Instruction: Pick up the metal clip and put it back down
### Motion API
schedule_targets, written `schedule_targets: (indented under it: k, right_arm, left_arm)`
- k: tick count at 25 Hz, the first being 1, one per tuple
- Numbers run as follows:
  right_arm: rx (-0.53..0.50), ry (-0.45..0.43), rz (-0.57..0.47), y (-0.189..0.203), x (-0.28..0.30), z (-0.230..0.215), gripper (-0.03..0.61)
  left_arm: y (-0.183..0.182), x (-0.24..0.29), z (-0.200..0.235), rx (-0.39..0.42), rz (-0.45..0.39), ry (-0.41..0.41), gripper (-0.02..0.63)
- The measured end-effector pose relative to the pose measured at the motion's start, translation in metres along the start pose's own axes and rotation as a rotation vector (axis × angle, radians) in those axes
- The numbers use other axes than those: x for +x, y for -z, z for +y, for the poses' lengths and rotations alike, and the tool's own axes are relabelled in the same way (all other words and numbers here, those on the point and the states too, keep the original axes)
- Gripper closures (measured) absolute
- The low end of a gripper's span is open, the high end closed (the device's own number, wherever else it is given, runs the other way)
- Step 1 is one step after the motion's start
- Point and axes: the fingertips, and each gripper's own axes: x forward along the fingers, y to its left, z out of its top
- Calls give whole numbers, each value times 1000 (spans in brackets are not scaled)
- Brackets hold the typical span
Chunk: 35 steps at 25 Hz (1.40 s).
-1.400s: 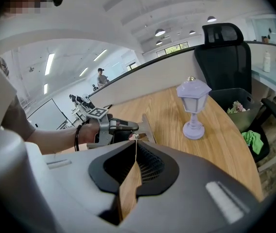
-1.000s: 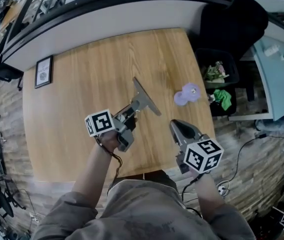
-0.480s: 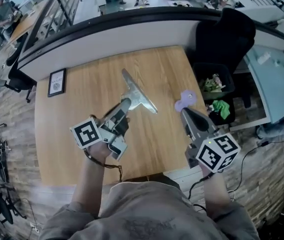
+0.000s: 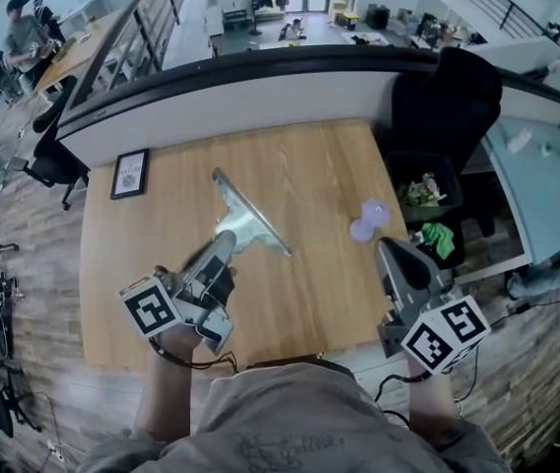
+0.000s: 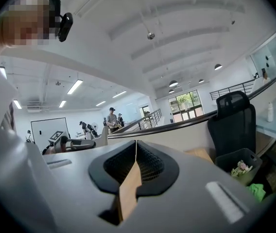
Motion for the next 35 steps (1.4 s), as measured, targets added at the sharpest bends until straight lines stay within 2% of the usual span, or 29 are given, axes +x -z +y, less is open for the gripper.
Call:
schedule_targets:
  k: [3,8,12,19,25,29,33,35]
  right_arm:
    - [21,-20,28,11,0,9,563]
    - [49,-47,86,40,3,22,563]
    - [39,-63,124,53,10,28,563]
    - [0,-67,133,56,18,27,563]
    - [2,-99,141,58,37,39,563]
    - [-8,-162,149,59,62,60,563]
    - [-33,-252,151,60,88,92,563]
    - [-52,-298,154,61,103,108,563]
  left_arm:
    - [5,-16,3,-18,-8,-21,611]
    - [40,-35,18,-118,22,-55,611]
    - [55,-40,27,-161,35,-84,611]
    - [56,-31,33,-149,40,-73,611]
    - [27,-55,69,-177,-66,-165,611]
    - [-5,-84,92,-147,-130,-236,611]
    - [-26,-124,132,-256,-244,-357,611]
    - [-37,-142,148,-292,-302,-389,611]
